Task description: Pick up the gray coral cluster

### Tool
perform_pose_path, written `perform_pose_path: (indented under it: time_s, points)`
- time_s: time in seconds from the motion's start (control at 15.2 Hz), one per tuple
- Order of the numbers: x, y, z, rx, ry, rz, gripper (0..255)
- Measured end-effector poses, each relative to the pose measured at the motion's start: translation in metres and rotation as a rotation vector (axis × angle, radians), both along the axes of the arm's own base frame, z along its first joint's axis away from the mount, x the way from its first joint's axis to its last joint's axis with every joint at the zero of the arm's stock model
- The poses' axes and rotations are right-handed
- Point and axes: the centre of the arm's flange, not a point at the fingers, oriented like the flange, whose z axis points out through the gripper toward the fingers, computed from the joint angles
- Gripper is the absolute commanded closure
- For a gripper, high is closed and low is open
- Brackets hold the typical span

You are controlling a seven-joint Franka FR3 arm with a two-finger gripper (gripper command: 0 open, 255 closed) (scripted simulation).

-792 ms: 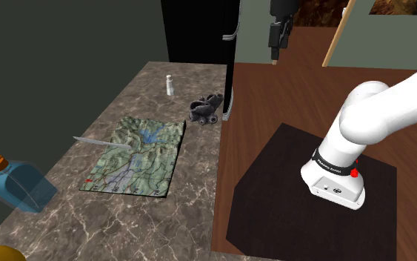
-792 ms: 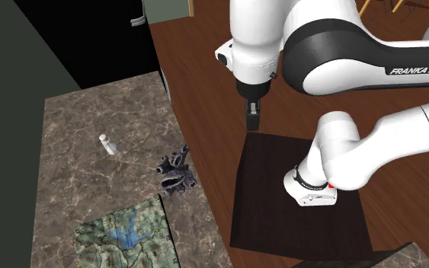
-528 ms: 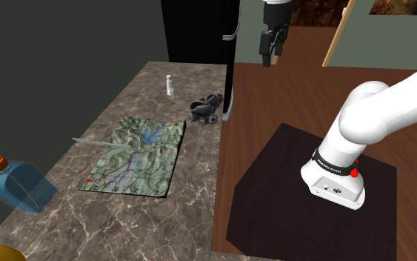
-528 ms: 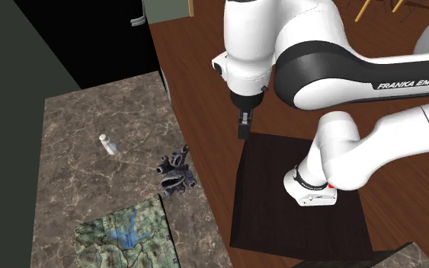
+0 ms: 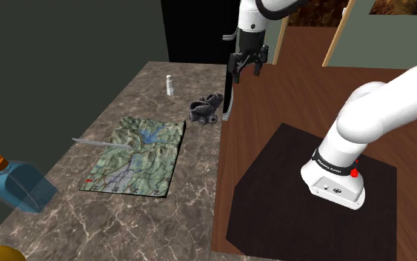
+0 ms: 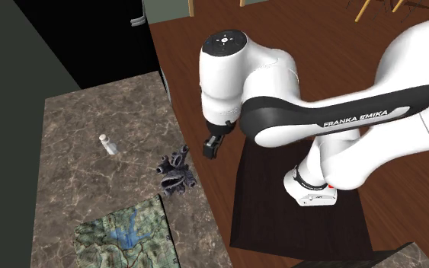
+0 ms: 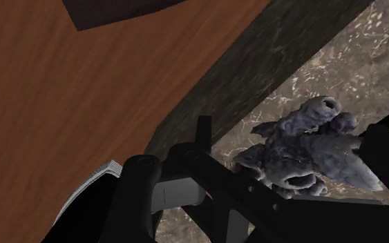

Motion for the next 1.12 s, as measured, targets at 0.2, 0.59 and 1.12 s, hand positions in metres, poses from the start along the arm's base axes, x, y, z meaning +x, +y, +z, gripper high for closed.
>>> perform_pose_path:
  time_s: [0.2, 0.59, 1.12]
  points:
    - [0.024, 0.007, -0.022, 0.01, -0.042, -0.134, 0]
    - [0.077, 0.016, -0.068, 0.029, -0.127, -0.399, 0]
    - [0.12, 0.014, -0.118, 0.046, -0.192, -0.601, 0]
